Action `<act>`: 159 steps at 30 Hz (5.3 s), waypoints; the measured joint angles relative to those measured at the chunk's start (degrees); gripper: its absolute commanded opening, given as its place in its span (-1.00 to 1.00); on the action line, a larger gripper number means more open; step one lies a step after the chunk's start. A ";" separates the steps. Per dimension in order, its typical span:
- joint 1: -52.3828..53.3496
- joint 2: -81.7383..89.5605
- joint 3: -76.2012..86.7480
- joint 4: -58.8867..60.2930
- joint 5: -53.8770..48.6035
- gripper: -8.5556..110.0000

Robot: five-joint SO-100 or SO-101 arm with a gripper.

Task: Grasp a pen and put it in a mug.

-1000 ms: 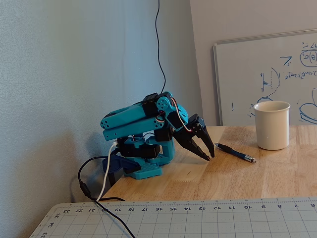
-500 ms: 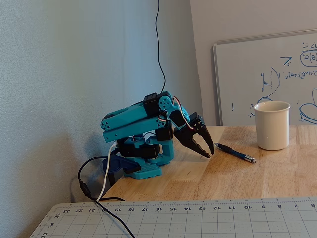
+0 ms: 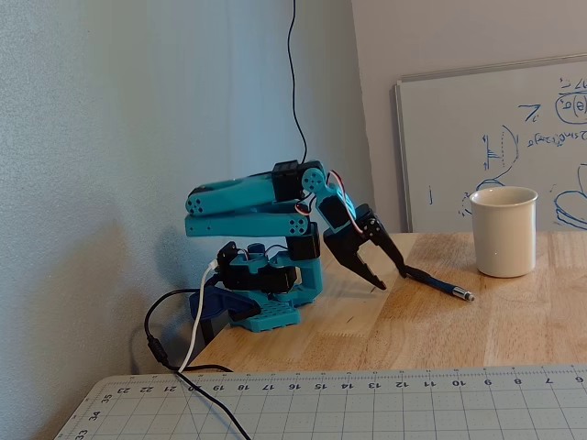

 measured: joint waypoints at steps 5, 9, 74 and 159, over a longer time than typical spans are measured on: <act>-0.09 -11.95 -7.73 -0.18 -4.83 -0.38; -2.64 -20.04 -14.24 -0.18 -9.23 -0.38; -6.68 -71.10 -40.08 -2.29 -23.73 -0.78; -11.51 -62.75 -37.71 -66.09 -88.59 -0.69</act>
